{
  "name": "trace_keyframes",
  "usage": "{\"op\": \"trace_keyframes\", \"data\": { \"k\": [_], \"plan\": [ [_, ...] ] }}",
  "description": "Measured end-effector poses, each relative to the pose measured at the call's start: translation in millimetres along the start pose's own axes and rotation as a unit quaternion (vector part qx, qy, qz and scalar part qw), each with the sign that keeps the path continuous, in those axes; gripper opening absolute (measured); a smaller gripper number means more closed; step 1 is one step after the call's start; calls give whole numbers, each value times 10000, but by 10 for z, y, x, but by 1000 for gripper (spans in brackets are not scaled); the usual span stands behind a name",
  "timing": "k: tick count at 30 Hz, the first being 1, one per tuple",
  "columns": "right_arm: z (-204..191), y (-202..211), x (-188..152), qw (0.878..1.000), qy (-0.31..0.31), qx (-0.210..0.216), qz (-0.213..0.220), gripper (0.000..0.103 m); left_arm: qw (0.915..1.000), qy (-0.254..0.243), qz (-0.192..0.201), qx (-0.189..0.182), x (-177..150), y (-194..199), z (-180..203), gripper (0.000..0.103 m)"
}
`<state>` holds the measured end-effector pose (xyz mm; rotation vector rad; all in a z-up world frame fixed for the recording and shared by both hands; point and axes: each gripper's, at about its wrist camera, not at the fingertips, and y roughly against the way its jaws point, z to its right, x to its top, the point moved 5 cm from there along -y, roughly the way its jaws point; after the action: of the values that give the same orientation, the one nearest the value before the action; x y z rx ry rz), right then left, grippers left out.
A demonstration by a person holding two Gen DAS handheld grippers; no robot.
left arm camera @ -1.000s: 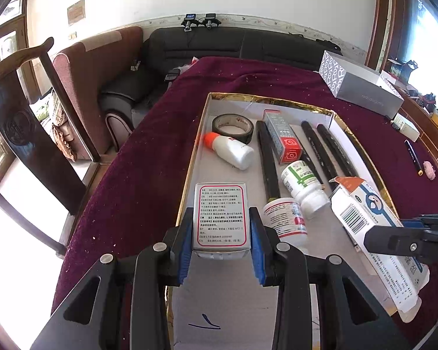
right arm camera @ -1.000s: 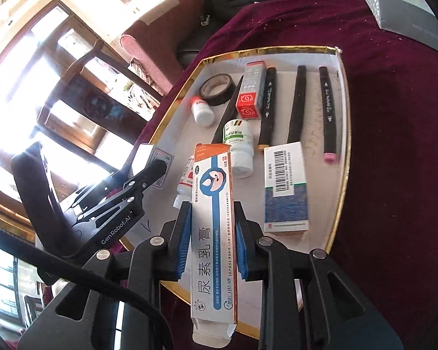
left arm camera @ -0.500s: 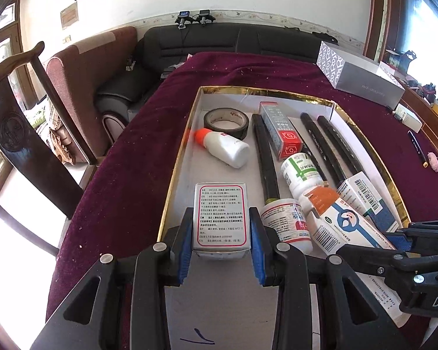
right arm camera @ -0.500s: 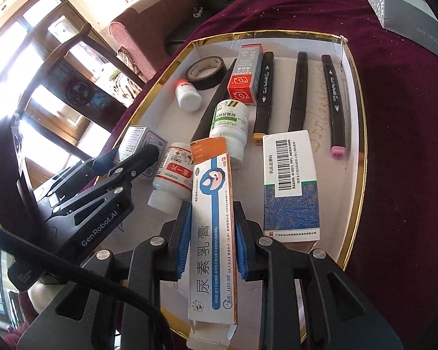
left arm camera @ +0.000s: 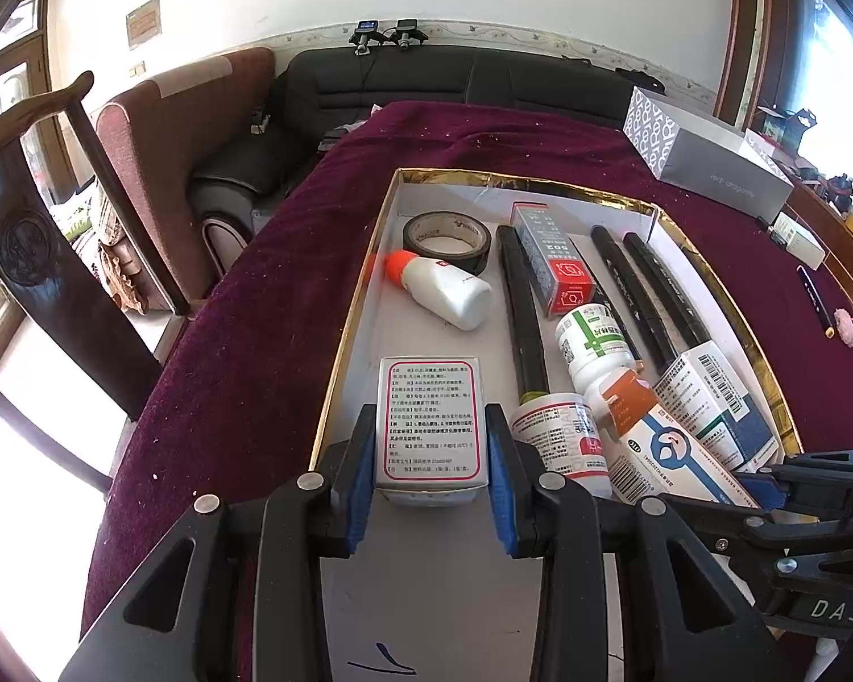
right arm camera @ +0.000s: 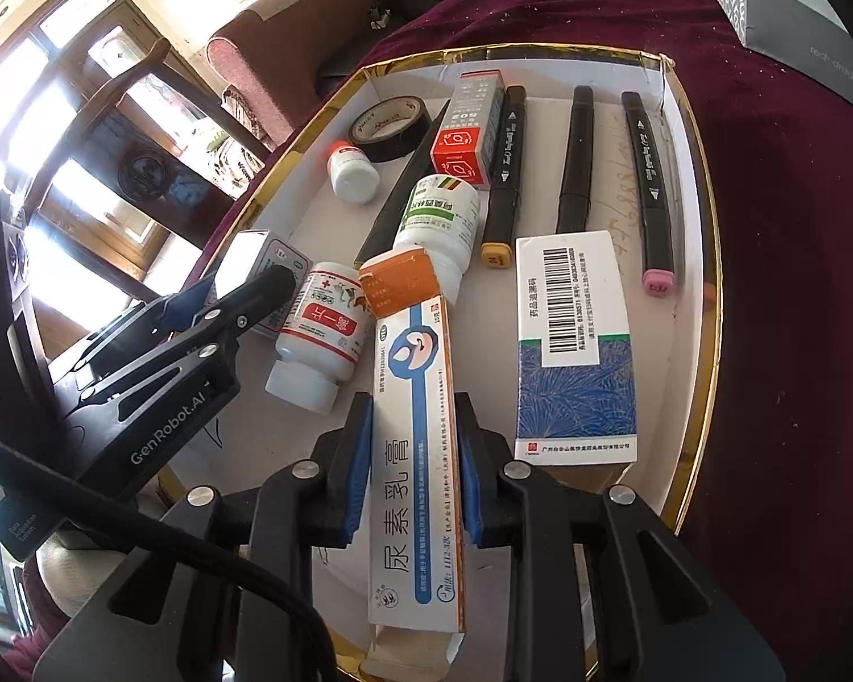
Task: Organize objects
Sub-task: 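Carry both boxes into the white tray and open both tools, then lift both open tools away from the tray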
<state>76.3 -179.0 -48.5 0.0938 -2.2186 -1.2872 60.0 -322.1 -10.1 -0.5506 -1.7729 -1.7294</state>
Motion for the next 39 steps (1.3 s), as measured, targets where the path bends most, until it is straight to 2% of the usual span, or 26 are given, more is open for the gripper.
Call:
{"op": "trace_keyframes", "data": {
  "k": [7, 9, 12, 16, 19, 21, 23, 25, 27, 29, 34, 39],
  "plan": [
    [-20, 33, -38, 9999, 137, -59, 76, 27, 9997, 171, 153, -63, 50, 124, -16, 31],
    [-35, 72, -37, 9997, 183, -62, 146, 29, 9995, 191, 247, -72, 66, 191, -10, 38],
    [-66, 205, -27, 9990, 264, -33, 349, 38, 9987, 215, 467, -58, 102, 323, 5, 45],
    [-91, 451, -18, 9966, 356, 26, 745, 41, 9952, 155, 961, 104, 177, 585, 63, 54],
    [-91, 697, 3, 9924, 341, -35, 1182, 48, 9878, 98, 1466, 517, 247, 848, 109, 62],
    [-57, 876, 18, 9880, 320, -159, 1503, 51, 9818, 121, 1746, 736, 285, 1009, 127, 76],
    [-8, 1083, 49, 9811, 268, -392, 1878, 61, 9762, 241, 2024, 738, 307, 1178, 137, 97],
    [43, 1257, 51, 9729, 276, -722, 2181, 69, 9737, 394, 2181, 529, 325, 1294, 141, 102],
    [66, 1360, 50, 9657, 312, -984, 2384, 70, 9754, 554, 2090, 418, 328, 1308, 125, 102],
    [79, 1405, 65, 9602, 364, -1211, 2491, 74, 9768, 735, 1951, 480, 315, 1276, 100, 102],
    [124, 1400, 52, 9579, 431, -1334, 2504, 74, 9838, 1037, 1461, 64, 247, 1112, 90, 102],
    [96, 1356, -15, 9566, 603, -1454, 2454, 75, 9839, 1127, 1369, 201, 189, 1120, 101, 102]
  ]
}}
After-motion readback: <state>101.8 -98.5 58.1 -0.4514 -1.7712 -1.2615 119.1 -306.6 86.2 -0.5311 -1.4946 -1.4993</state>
